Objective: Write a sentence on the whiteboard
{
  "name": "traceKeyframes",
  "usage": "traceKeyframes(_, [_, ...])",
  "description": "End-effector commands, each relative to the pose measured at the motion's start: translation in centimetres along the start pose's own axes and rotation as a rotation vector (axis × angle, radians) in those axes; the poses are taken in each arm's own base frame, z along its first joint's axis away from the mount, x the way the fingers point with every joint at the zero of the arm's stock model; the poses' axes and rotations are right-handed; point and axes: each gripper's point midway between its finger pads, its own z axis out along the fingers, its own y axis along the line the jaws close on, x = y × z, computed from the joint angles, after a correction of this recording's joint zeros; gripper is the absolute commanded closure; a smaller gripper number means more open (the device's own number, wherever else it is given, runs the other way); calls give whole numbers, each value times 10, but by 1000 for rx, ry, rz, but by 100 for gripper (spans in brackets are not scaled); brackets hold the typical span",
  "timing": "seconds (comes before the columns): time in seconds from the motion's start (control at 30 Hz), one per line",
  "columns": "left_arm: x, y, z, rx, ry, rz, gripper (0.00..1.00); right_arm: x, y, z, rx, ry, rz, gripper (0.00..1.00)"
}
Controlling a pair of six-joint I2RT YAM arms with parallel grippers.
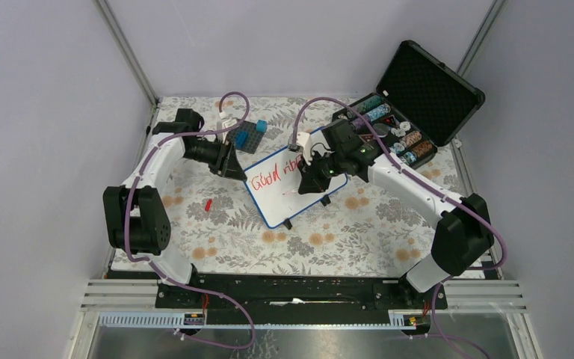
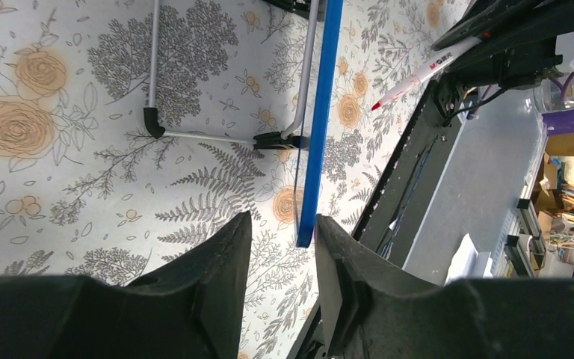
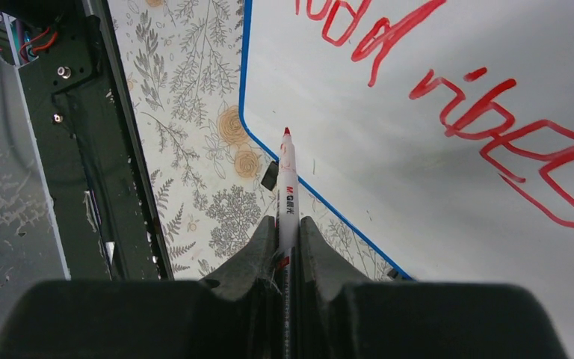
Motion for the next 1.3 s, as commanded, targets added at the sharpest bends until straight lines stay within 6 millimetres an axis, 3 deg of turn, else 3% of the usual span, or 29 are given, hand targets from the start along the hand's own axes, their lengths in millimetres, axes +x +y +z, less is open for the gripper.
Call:
traceKeyframes(0.0, [-4,-12,-1,46,-35,60,60,-16,10,9,-5,-79,-12,100])
traceKeyframes(0.27, [-1,-11,5,82,-32,53,62,-23,31,28,18,-97,-96,100])
traceKeyframes(0.6, [0,-15,10,96,-18,60,65,-28,27,44,97,-98,-143,100])
traceKeyframes(0.73, [0,-16,12,102,-14,57,70,-20,24,53,148,-83,-170,100])
traceKeyframes(1.03, [1,-13,14,101,-6,50,91,-11,26,56,140,-73,-174,100])
traceKeyframes(1.27, [0,-13,15,98,-2,52,99,-8,18,58,177,-59,-173,100])
